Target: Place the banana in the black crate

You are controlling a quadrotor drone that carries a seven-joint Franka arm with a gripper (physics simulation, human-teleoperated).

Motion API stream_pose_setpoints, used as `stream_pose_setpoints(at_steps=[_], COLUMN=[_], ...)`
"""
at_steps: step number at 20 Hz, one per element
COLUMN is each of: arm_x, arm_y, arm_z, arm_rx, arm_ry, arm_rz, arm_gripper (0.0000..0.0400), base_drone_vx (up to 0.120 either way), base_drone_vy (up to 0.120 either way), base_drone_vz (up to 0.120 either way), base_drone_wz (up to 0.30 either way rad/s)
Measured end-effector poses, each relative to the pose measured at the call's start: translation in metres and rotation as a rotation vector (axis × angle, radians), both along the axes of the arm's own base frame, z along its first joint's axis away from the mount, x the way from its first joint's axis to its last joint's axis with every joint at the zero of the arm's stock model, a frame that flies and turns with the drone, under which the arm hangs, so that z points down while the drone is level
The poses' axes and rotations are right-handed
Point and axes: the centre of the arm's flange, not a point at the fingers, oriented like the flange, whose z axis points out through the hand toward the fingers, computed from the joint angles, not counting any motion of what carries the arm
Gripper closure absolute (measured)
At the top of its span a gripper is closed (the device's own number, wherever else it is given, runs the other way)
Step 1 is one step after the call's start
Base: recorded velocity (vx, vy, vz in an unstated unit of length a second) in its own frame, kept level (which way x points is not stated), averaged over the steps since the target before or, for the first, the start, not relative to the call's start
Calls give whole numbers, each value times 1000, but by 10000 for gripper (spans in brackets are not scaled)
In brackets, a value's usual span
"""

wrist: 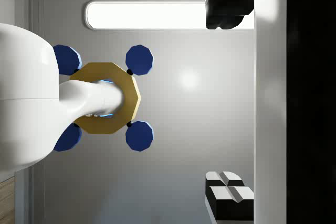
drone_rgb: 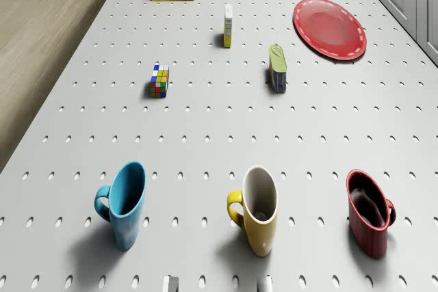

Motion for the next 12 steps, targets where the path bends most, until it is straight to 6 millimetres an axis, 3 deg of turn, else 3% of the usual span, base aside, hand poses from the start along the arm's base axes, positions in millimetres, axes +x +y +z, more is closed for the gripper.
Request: stream_pose_setpoints(at_steps=[3,5,12], arm_x=[-3,-4,-1], arm_y=[0,0,0], arm_z=[23,37,75], arm_rx=[0,0,0], arm_ry=[-2,-4,-9], arm_rz=[0,0,0], arm_gripper=[0,0,0], base_drone_vx=[0,20,120], base_drone_vy=[-13,-120,-120], base_drone_vz=[0,0,0], base_drone_wz=[0,0,0])
